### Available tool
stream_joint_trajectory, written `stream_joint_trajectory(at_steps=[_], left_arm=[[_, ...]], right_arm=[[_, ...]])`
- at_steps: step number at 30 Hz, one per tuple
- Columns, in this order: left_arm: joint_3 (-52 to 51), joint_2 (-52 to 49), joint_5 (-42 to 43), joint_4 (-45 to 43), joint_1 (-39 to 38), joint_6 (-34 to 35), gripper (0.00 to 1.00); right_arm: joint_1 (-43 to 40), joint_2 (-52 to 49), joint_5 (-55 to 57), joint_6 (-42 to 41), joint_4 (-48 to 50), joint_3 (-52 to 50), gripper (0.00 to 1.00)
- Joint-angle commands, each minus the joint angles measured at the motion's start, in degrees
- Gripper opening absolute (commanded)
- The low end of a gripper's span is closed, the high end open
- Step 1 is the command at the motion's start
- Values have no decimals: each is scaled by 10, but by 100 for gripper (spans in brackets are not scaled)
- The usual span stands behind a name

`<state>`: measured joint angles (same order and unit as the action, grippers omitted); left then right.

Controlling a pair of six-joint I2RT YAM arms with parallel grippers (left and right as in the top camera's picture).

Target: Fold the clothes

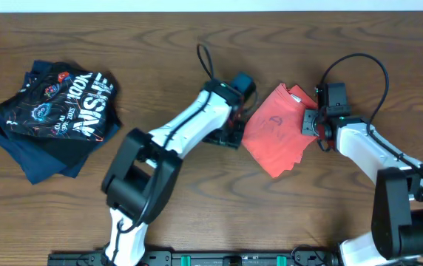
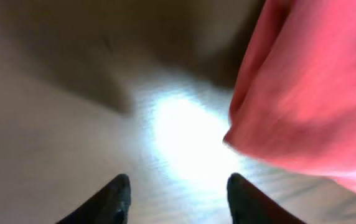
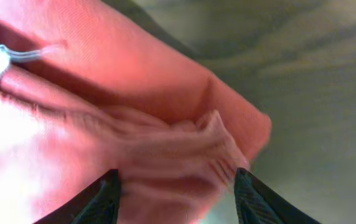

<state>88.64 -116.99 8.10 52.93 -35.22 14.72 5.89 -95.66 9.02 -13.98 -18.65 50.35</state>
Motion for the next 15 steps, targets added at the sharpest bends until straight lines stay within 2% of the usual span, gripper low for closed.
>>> stream_joint_trajectory(at_steps=[1, 4, 9, 15], left_arm=[[0, 37, -13, -34, 28, -38, 61], [1, 40, 5, -99, 61, -38, 70], [1, 22, 95, -215, 97, -38, 71], [1, -24, 126, -238, 91, -9, 71]], right_arm=[[-24, 69, 36, -50, -35, -1, 57], [-54, 112, 38, -83, -70, -1, 57], [-103, 118, 16, -82, -87, -1, 55], [-111, 63, 14, -65, -74, -1, 55]])
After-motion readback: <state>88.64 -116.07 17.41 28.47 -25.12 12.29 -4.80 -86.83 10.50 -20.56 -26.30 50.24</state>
